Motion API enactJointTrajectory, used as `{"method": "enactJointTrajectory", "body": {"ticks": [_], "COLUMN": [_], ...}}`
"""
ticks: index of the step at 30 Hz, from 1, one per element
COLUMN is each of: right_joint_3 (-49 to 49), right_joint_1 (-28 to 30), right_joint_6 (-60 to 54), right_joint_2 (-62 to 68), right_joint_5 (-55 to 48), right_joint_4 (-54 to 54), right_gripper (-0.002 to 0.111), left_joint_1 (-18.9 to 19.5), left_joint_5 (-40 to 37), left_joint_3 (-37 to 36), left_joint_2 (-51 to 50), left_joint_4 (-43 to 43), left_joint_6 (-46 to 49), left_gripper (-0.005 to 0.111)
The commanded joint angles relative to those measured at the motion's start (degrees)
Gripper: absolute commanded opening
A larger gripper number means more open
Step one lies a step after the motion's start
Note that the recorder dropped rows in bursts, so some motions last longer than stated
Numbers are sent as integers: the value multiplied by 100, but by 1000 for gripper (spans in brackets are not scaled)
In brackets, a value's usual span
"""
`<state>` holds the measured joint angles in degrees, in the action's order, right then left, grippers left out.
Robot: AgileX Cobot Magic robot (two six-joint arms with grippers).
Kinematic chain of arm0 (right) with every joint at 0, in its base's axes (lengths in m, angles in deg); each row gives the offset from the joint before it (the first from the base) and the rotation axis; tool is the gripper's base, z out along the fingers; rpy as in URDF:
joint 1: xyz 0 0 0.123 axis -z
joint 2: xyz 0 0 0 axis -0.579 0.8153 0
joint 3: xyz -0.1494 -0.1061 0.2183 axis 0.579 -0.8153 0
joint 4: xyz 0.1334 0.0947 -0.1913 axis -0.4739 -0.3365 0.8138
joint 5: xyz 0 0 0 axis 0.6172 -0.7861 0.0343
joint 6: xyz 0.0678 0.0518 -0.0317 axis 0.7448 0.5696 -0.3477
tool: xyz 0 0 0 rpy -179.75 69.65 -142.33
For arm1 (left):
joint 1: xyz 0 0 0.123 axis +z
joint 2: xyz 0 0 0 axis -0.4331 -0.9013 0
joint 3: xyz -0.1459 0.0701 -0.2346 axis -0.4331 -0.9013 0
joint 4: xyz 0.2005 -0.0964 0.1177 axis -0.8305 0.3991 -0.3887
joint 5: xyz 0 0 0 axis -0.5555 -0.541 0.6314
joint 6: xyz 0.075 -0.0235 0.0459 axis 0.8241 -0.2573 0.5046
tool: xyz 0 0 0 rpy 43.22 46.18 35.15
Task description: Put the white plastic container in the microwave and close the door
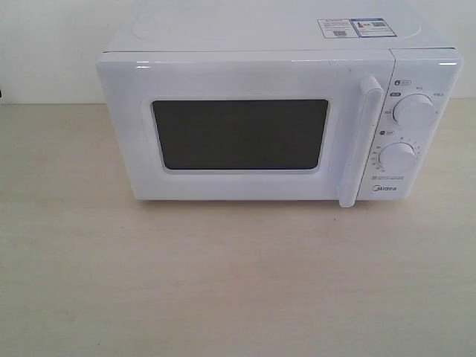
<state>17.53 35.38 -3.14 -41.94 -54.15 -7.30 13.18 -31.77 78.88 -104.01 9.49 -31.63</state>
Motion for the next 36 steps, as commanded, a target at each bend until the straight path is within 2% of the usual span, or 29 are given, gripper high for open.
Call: {"method": "enactJointTrajectory", "body": {"ticks": [1,25,30,36], "right_joint_3": [-28,-28,-28,-28], "right_joint_1": [-3,-3,-3,-3], "right_joint_6": [-2,-2,-2,-2], "right_joint_2": [-27,-27,-27,-27], "right_joint_5": [52,52,52,52], "right_joint_4": [-20,-20,-20,-20], "right_gripper": [0,0,0,0], "left_joint_1": [-15,-15,86,411], "left_joint_5": [60,54,100,138], "left_joint_3": [-24,-24,-24,-99], "left_joint_2": [40,120,761,1982], "left_joint_4": [18,-21,-694,-846], "left_joint_6": [-46,123,622,611], "left_gripper": [4,4,4,4]}}
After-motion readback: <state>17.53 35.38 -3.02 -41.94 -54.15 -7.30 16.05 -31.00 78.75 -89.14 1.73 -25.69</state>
